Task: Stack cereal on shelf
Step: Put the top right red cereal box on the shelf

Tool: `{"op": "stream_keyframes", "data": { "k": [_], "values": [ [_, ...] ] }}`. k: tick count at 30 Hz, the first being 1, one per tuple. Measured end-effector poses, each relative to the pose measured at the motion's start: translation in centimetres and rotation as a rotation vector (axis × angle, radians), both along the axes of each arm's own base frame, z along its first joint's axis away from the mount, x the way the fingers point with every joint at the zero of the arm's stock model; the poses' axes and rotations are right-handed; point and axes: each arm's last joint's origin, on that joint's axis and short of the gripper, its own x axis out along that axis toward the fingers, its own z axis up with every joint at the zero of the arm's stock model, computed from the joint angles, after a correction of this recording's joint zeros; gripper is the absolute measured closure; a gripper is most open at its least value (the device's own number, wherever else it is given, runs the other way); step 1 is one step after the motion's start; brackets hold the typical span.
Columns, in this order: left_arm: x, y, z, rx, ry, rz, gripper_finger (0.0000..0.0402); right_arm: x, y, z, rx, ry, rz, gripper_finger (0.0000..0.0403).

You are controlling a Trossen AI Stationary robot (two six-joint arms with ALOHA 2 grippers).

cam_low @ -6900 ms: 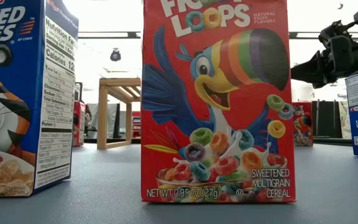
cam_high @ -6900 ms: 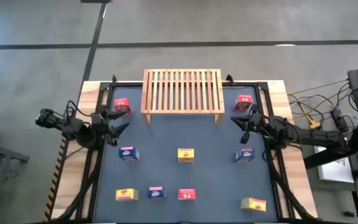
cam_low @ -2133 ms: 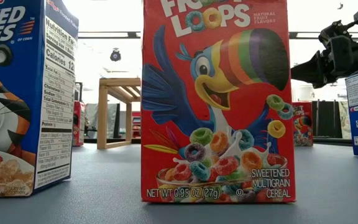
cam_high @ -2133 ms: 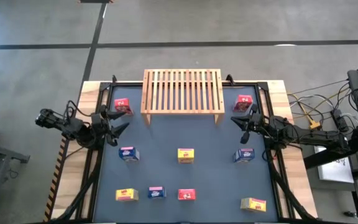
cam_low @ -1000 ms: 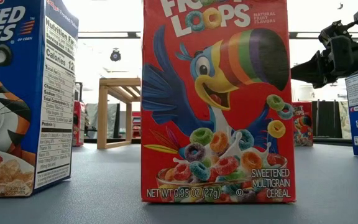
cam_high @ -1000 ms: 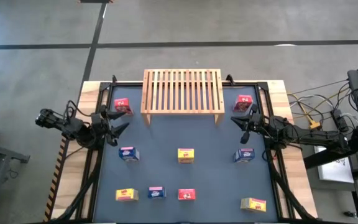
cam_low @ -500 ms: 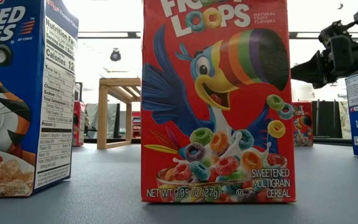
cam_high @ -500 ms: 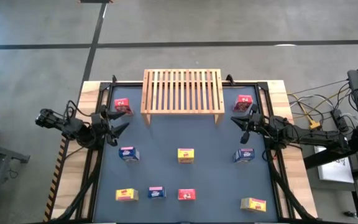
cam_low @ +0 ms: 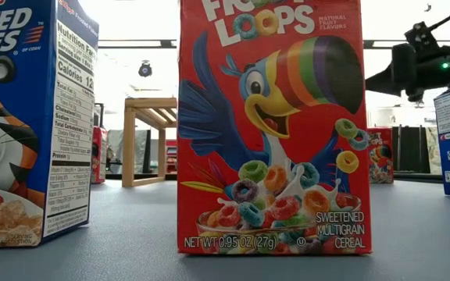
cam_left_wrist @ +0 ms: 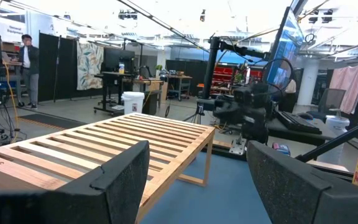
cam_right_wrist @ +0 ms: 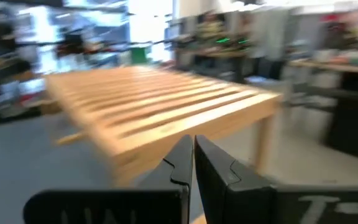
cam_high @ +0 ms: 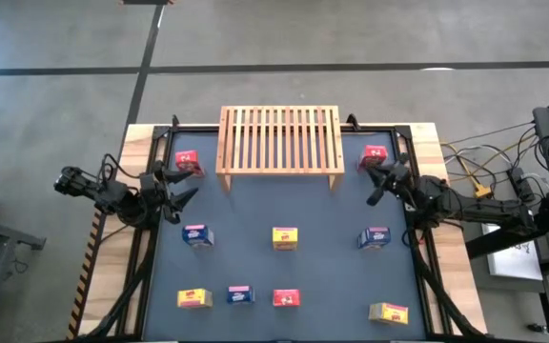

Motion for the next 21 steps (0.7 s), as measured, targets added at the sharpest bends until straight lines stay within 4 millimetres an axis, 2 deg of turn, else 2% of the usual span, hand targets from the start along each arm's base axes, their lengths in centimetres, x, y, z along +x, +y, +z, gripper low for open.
{"op": "stream_keyframes", "data": {
  "k": [10,16,21],
  "values": [
    [0.0,0.0,0.0,0.0,0.0,0.0,0.0148,-1.8,-0.1,3.0,-0.078,-0.111,-0.178,0.0394],
    [0.0,0.0,0.0,0.0,-0.001,0.0,0.0148,-2.2,0.0,4.2,-0.066,-0.163,-0.17,0.0394],
    [0.0,0.0,0.0,0.0,0.0,0.0,0.0148,-2.1,-0.1,4.4,-0.017,-0.195,-0.163,0.0394]
  ]
}}
